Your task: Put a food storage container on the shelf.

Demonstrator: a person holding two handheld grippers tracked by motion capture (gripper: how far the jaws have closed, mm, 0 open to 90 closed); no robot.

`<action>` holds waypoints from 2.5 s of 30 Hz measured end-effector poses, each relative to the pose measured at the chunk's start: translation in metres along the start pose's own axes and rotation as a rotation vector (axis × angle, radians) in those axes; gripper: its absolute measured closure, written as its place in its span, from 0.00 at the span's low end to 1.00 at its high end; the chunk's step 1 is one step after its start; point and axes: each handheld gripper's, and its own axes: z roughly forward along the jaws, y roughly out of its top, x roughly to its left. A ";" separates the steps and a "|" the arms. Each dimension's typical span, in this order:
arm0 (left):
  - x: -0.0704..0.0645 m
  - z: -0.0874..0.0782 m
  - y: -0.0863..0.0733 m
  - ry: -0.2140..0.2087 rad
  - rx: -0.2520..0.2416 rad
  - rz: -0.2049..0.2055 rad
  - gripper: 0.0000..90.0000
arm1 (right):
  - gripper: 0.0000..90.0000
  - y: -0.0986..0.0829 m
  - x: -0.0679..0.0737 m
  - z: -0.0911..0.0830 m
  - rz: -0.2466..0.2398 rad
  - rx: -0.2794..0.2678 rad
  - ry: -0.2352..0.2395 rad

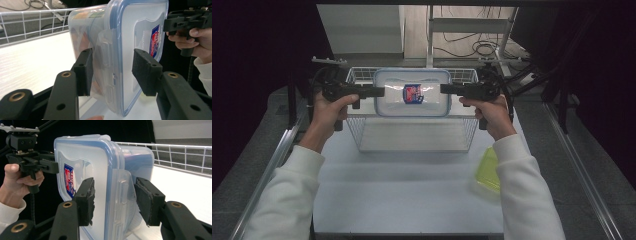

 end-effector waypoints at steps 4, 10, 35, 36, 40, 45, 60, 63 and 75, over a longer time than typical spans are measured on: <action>0.009 0.006 0.000 -0.008 0.010 -0.017 0.58 | 0.57 0.002 -0.005 0.004 0.008 0.010 -0.008; 0.016 0.012 0.003 -0.006 0.008 -0.034 0.58 | 0.57 0.004 -0.016 0.011 0.034 0.012 -0.001; 0.044 0.039 0.013 0.029 0.001 -0.174 0.49 | 0.54 0.016 -0.036 0.034 0.205 0.039 -0.205; 0.044 0.039 0.013 0.029 0.001 -0.174 0.48 | 0.54 0.016 -0.036 0.034 0.205 0.039 -0.205; 0.036 0.035 0.014 0.099 -0.007 -0.135 0.37 | 0.52 0.014 -0.026 0.025 0.190 -0.012 -0.218; 0.015 0.018 0.006 0.088 -0.013 -0.061 0.29 | 0.61 0.007 -0.007 -0.002 0.074 -0.013 -0.177; -0.023 -0.009 -0.056 0.041 -0.018 -0.001 0.26 | 0.99 -0.056 0.022 -0.001 -0.113 0.114 -0.112; -0.025 -0.009 -0.067 0.033 -0.012 0.004 0.26 | 0.99 -0.062 0.025 0.013 -0.146 0.143 -0.114; -0.022 -0.009 -0.092 0.033 0.007 -0.019 0.25 | 0.99 -0.053 0.020 0.037 -0.143 0.134 -0.163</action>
